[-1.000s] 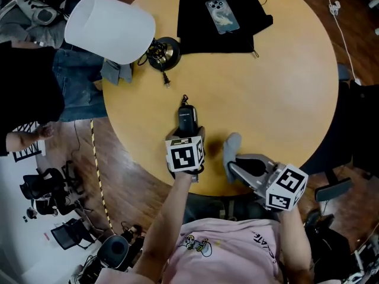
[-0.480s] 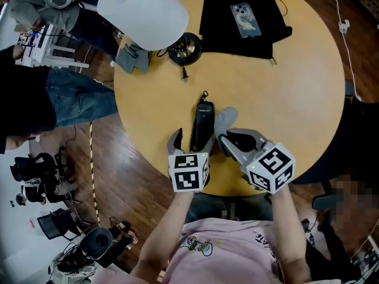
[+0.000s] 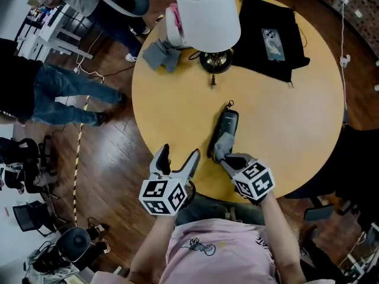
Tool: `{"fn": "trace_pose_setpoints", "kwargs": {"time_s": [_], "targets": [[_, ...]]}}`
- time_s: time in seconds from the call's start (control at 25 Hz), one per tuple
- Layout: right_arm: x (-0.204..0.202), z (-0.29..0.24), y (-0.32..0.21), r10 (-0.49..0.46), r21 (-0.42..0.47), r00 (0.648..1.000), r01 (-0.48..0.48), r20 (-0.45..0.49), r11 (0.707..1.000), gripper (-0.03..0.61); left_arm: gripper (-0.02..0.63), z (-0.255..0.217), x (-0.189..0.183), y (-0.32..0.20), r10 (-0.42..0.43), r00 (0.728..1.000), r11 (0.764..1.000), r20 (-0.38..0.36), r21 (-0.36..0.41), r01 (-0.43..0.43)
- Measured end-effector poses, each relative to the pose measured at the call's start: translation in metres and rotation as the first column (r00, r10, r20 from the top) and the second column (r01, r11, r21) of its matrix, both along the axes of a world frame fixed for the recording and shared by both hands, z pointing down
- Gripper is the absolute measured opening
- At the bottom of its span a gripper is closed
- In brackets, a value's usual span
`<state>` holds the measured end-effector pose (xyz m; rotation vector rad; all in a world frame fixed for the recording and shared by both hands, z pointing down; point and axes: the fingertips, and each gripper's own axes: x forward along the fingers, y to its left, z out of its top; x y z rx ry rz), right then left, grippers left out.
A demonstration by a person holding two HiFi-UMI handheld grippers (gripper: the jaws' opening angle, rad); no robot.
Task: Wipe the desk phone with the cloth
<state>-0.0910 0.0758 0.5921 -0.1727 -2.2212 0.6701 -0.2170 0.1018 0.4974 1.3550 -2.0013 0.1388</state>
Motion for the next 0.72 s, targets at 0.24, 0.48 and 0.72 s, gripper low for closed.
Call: {"fn": "trace_pose_setpoints", "kwargs": {"time_s": [0.24,0.48,0.72], "targets": [[0.040,-0.019,-0.021,0.210,0.037,0.976,-0.212,0.066,0.976,0.028,0.411,-0.022,0.009,-0.020,0.135,0.991,0.984,-0.021,0.116,-0.132],[0.125,-0.058,-0.129,0.542,0.168,0.796,-0.593,0.267,0.788,0.029,0.411,-0.077,0.038,-0.021,0.170,0.985,0.961,0.016,0.217,-0.169],[0.184,0.015,-0.147,0.528,0.236,0.839,-0.544,0.131,0.805,0.151,0.411,-0.088,0.097,-0.019,0.151,0.988,0.966,0.040,0.206,-0.156]]}}
